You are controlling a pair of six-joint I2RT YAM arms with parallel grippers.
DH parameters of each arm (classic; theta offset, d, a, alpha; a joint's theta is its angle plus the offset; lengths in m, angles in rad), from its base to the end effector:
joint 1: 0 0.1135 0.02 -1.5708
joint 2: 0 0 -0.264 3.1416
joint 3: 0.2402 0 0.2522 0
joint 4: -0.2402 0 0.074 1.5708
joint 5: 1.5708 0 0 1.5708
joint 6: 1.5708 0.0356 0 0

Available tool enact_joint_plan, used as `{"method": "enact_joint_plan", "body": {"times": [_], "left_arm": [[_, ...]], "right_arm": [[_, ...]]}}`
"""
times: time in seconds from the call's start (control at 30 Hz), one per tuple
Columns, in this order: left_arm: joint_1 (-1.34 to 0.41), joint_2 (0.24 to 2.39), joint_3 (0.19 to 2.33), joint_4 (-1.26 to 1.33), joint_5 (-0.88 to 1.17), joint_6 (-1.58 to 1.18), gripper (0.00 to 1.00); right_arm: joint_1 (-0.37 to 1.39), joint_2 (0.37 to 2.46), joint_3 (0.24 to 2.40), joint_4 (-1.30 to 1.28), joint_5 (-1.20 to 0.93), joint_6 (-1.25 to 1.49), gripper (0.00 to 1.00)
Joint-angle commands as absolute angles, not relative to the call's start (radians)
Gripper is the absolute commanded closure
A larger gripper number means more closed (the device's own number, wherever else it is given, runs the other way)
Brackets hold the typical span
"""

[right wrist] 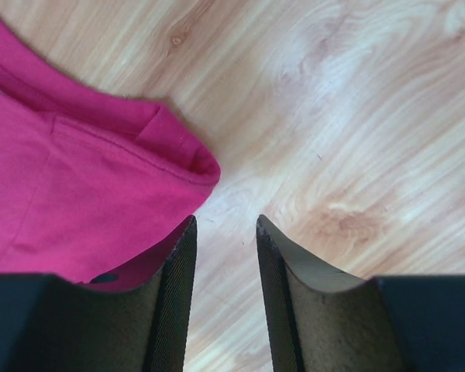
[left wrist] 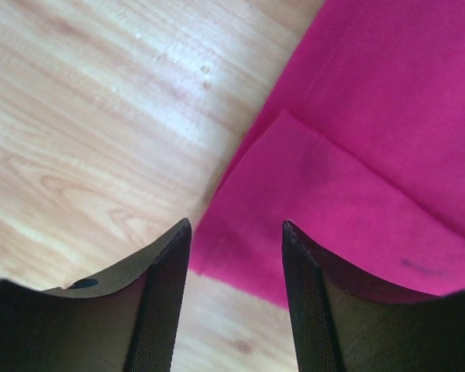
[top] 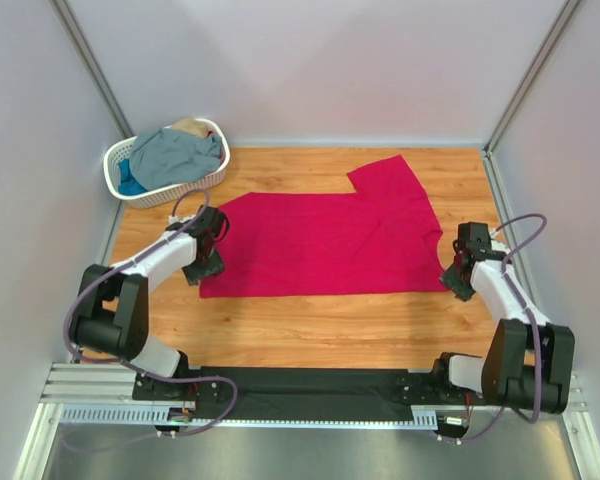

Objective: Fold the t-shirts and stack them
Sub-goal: Fold the tshirt

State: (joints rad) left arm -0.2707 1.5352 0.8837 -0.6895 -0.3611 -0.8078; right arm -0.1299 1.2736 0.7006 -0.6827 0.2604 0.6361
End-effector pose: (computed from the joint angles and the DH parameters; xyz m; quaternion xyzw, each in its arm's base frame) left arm 0.2599 -0.0591 0.1720 -0.2791 0.9368 0.0952 0.1884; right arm 0.2117 -0.0369 0.1805 0.3849 0.9007 -0.0852 0.1827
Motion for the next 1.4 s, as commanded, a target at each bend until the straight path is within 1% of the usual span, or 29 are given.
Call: {"method": "enact_joint_plan", "body": {"times": [0.0,0.1,0.17,0.2,0.23,0.3,0.37,0.43,0.53,0.63,0.7,0.77,0.87,0.9,0.97,1.0,1.13,1.2,1.27,1.33,1.37], "left_arm": [[-0.270,1.387,0.910,-0.755,-0.322,-0.816,0.41],[-0.270,1.323,0.948,-0.758,-0.319,-0.769,0.40],[-0.268,1.318,0.998,-0.741,-0.302,-0.730,0.39],[-0.268,1.322,1.011,-0.718,-0.275,-0.712,0.39],[-0.267,1.328,1.031,-0.688,-0.196,-0.666,0.39],[-0.267,1.368,1.066,-0.629,-0.141,-0.640,0.39],[-0.264,1.405,1.143,-0.626,-0.121,-0.606,0.38],[-0.250,1.462,1.221,-0.626,-0.124,-0.585,0.37],[-0.212,1.546,1.314,-0.635,-0.126,-0.549,0.36],[-0.161,1.641,1.396,-0.640,-0.112,-0.505,0.36],[-0.128,1.716,1.436,-0.643,-0.097,-0.467,0.36],[-0.111,1.767,1.494,-0.646,-0.064,-0.443,0.37],[-0.101,1.853,1.555,-0.669,-0.090,-0.417,0.38],[-0.101,1.885,1.562,-0.664,-0.092,-0.414,0.38],[-0.101,1.929,1.572,-0.650,-0.083,-0.407,0.38],[-0.101,1.945,1.577,-0.652,-0.087,-0.403,0.39],[-0.103,2.003,1.603,-0.646,-0.087,-0.396,0.40],[-0.113,2.003,1.611,-0.649,-0.042,-0.391,0.43],[-0.153,1.976,1.614,-0.666,-0.069,-0.380,0.43],[-0.181,1.950,1.615,-0.696,-0.115,-0.371,0.43],[-0.205,1.925,1.614,-0.704,-0.120,-0.371,0.43]], "right_arm": [[-0.132,1.171,0.706,-0.751,0.301,0.686,0.61],[-0.132,1.140,0.750,-0.735,0.273,0.648,0.61],[-0.132,1.153,0.790,-0.710,0.220,0.623,0.60],[-0.130,1.176,0.828,-0.675,0.156,0.611,0.60],[-0.130,1.192,0.847,-0.649,0.118,0.595,0.59],[-0.127,1.239,0.900,-0.574,-0.047,0.554,0.57],[-0.118,1.337,1.015,-0.549,-0.168,0.468,0.54],[-0.112,1.432,1.133,-0.543,-0.196,0.413,0.52],[-0.110,1.515,1.237,-0.496,-0.228,0.377,0.47],[-0.110,1.676,1.355,-0.471,-0.271,0.321,0.45],[-0.112,1.732,1.406,-0.430,-0.301,0.304,0.43],[-0.112,1.820,1.486,-0.391,-0.339,0.290,0.39],[-0.112,1.917,1.589,-0.377,-0.341,0.273,0.36],[-0.112,1.990,1.667,-0.380,-0.331,0.276,0.36],[-0.112,2.072,1.753,-0.418,-0.299,0.288,0.36],[-0.113,2.148,1.849,-0.432,-0.290,0.296,0.36],[-0.112,2.329,2.060,-0.511,-0.242,0.285,0.37],[-0.112,2.376,2.107,-0.552,-0.204,0.285,0.38],[-0.115,2.402,2.147,-0.623,-0.199,0.308,0.40],[-0.114,2.390,2.146,-0.681,-0.186,0.311,0.42],[-0.106,2.344,2.122,-0.718,-0.142,0.305,0.42]]}}
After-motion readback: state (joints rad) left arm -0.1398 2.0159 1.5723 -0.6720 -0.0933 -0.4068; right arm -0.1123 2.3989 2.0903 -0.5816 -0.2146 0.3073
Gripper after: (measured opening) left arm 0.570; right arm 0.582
